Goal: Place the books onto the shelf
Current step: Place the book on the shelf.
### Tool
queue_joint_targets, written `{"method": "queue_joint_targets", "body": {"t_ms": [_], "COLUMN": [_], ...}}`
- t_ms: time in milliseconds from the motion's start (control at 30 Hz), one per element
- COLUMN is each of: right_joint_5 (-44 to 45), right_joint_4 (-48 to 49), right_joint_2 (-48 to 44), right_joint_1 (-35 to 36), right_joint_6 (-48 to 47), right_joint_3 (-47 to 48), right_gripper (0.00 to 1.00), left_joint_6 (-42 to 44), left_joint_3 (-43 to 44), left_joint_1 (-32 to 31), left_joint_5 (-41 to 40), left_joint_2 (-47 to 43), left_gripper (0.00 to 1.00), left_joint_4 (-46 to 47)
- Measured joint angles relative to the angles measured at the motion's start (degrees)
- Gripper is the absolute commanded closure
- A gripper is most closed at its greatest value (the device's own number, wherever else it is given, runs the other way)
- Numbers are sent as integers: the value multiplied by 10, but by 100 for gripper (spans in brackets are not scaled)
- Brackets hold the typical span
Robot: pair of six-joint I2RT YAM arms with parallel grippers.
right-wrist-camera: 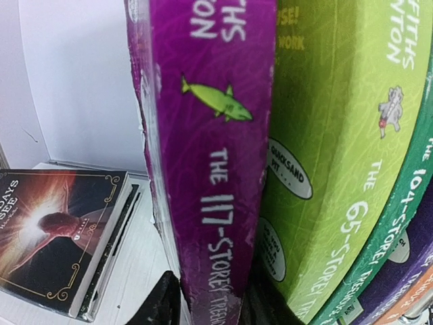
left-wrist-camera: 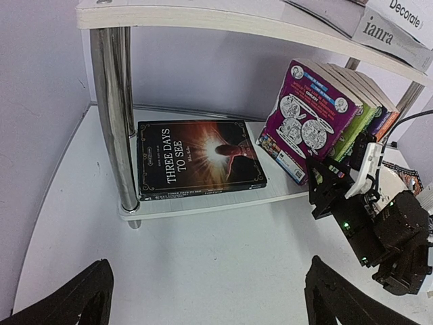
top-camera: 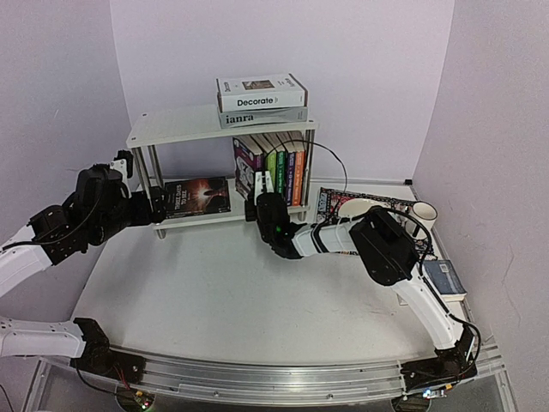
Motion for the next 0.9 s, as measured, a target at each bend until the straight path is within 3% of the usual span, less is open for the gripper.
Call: {"method": "queue_joint_targets", "body": {"t_ms": [200,467,900], "right_joint_5": [1,4,-4], "right_joint_4": [2,19,30], "right_joint_2": [-16,-67,-91], "right_joint_1": [1,13,26], "right_joint_6": [0,0,-1], "right_joint_3": [-26,-91,-113], "right_gripper": [52,51,48], "left_joint_6": [0,-6,-15], "left_joint_3": [0,0,0], "left_joint_1": [0,0,0], "left_joint_5": [0,6,10], "left_joint_2": [-4,-4,-4], "left_gripper": [0,0,0], "left_joint_4": [0,0,0]}}
